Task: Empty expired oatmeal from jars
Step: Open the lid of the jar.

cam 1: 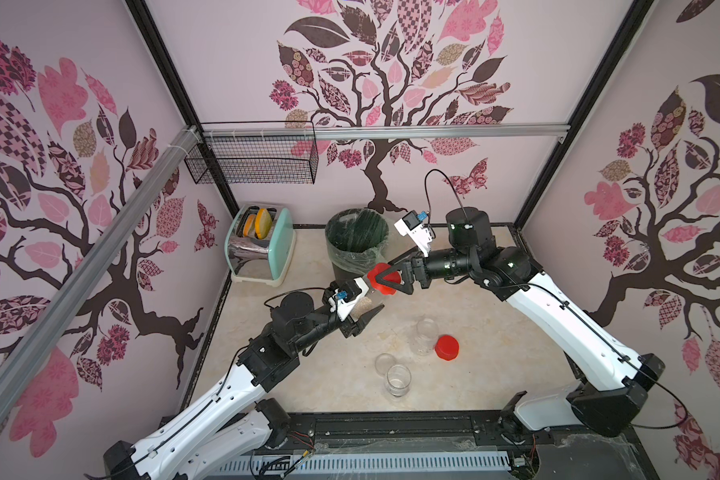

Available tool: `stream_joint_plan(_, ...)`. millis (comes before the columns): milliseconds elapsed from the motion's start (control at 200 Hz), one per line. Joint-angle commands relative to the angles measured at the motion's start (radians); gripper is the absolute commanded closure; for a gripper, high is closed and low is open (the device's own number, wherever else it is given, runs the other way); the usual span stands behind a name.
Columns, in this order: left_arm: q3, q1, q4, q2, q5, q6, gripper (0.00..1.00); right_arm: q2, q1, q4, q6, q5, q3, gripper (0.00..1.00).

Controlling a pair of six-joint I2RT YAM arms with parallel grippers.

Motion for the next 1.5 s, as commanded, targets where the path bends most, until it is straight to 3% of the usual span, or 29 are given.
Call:
stream_joint_plan(0, 0.005, 0.003, 0.031, -0.010, 0.008, 0.007, 0.69, 0.002, 0.018, -0.010, -0.024, -0.008, 0.029, 0.00)
stream_joint_plan(70, 0.006, 0.003, 0.028, -0.011, 0.008, 0.008, 0.69, 0.000, 0.025, -0.011, -0.034, -0.005, 0.029, 0.03)
stream_joint_plan(415, 0.002, 0.003, 0.021, -0.018, 0.009, 0.005, 0.69, 0.006, 0.025, -0.018, -0.093, -0.061, 0.048, 0.32)
stream_joint_plan(460, 0.003, 0.003, 0.017, -0.022, 0.011, 0.002, 0.69, 0.015, 0.024, -0.037, -0.123, -0.073, 0.068, 0.37)
stream_joint_plan(505, 0.002, 0.003, 0.012, -0.024, 0.012, 0.000, 0.69, 0.027, 0.019, -0.060, -0.161, -0.094, 0.091, 0.49)
stream_joint_plan(550, 0.001, 0.003, 0.009, -0.028, 0.012, -0.011, 0.69, 0.046, 0.012, -0.101, -0.222, -0.134, 0.123, 0.59)
stream_joint_plan(730, -0.011, 0.003, -0.002, -0.034, 0.036, -0.051, 0.70, 0.160, -0.018, -0.469, -0.690, -0.228, 0.404, 0.59)
stream_joint_plan(845, -0.027, 0.003, -0.012, -0.051, 0.046, -0.057, 0.70, 0.195, -0.049, -0.575, -0.866, -0.278, 0.542, 0.59)
stream_joint_plan(970, -0.030, 0.003, -0.037, -0.072, 0.054, -0.055, 0.71, 0.188, -0.051, -0.599, -0.982, -0.258, 0.551, 0.58)
stream_joint_plan(1025, -0.034, 0.002, -0.042, -0.080, 0.048, -0.054, 0.71, 0.182, -0.058, -0.546, -0.930, -0.217, 0.550, 0.56)
stream_joint_plan(1110, -0.033, 0.002, -0.048, -0.093, 0.027, -0.053, 0.70, 0.143, -0.096, -0.370, -0.701, -0.141, 0.501, 0.53)
stream_joint_plan(1250, -0.036, 0.003, -0.050, -0.114, -0.022, -0.061, 0.70, -0.028, -0.223, 0.017, -0.247, 0.078, 0.145, 0.43)
stream_joint_plan(1320, -0.038, 0.003, -0.052, -0.116, -0.036, -0.072, 0.71, -0.096, -0.319, 0.125, -0.052, 0.144, -0.031, 0.44)
stream_joint_plan(1496, -0.037, 0.001, -0.058, -0.110, -0.046, -0.106, 0.70, -0.208, -0.405, 0.215, 0.075, 0.356, -0.411, 0.41)
